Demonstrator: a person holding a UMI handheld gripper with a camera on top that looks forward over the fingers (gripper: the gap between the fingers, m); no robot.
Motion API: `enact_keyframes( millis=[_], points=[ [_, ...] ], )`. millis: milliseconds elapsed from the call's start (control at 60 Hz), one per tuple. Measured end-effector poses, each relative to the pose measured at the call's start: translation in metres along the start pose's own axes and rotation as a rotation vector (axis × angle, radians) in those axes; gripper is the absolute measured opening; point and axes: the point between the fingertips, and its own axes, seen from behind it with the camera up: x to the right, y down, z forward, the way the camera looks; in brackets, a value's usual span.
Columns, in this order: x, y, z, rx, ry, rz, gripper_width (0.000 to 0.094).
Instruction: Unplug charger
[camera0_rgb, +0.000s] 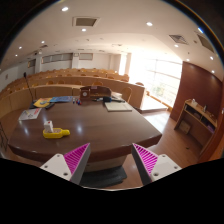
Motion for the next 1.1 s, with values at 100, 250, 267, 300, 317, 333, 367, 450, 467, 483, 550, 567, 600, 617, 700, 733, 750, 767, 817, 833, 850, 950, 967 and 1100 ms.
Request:
enact_keyframes(
  millis=[100, 250, 267, 300, 317, 333, 367, 450, 467, 483, 550, 567, 600, 617, 700, 733, 750, 767, 817, 833, 850, 950, 967, 1100],
  points=[
    [0.001, 0.011, -0.002, -0.014, 0.006, -0.005, 0.0847],
    [-0.008, 0.05, -0.001, -0.07, 0.008, -0.021, 0.0849],
    [-0.011, 0.055, -0.001, -0.078, 0.006, -0.023, 0.0849],
    [-0.019, 0.065, -0.002, -0.092, -0.001, -0.028, 0.085],
    [-0.024, 0.07, -0.002, -0.098, -0.006, -0.032, 0.085],
    [-0.029, 0.075, -0.001, -0.103, -0.014, -0.035, 0.0852],
    [-0.042, 0.084, -0.001, -0.113, -0.031, -0.043, 0.085],
    [-0.084, 0.105, 0.004, -0.139, -0.093, -0.048, 0.085],
    [-0.095, 0.108, 0.006, -0.141, -0.11, -0.044, 0.0852],
    [-0.106, 0.11, 0.007, -0.144, -0.127, -0.041, 0.0852],
    [-0.151, 0.115, 0.016, -0.151, -0.186, -0.033, 0.0851],
    [-0.162, 0.115, 0.019, -0.149, -0.196, -0.033, 0.0849],
    [-0.181, 0.112, 0.026, -0.139, -0.21, -0.037, 0.0855],
    [-0.191, 0.109, 0.03, -0.13, -0.215, -0.04, 0.0855],
    [-0.238, 0.092, 0.053, -0.082, -0.237, -0.059, 0.0854],
    [-0.255, 0.085, 0.062, -0.064, -0.244, -0.055, 0.0852],
    [-0.263, 0.081, 0.067, -0.058, -0.248, -0.051, 0.0852],
    [-0.271, 0.078, 0.072, -0.055, -0.253, -0.047, 0.0854],
    [-0.294, 0.068, 0.088, -0.048, -0.269, -0.032, 0.0854],
    [-0.301, 0.063, 0.093, -0.043, -0.274, -0.026, 0.0855],
    [-0.307, 0.059, 0.099, -0.038, -0.278, -0.02, 0.0854],
    [-0.338, 0.031, 0.136, -0.001, -0.292, -0.015, 0.0852],
    [-0.343, 0.027, 0.144, 0.006, -0.287, -0.015, 0.085],
    [-0.361, 0.006, 0.198, 0.044, -0.263, -0.044, 0.0836]
  ],
)
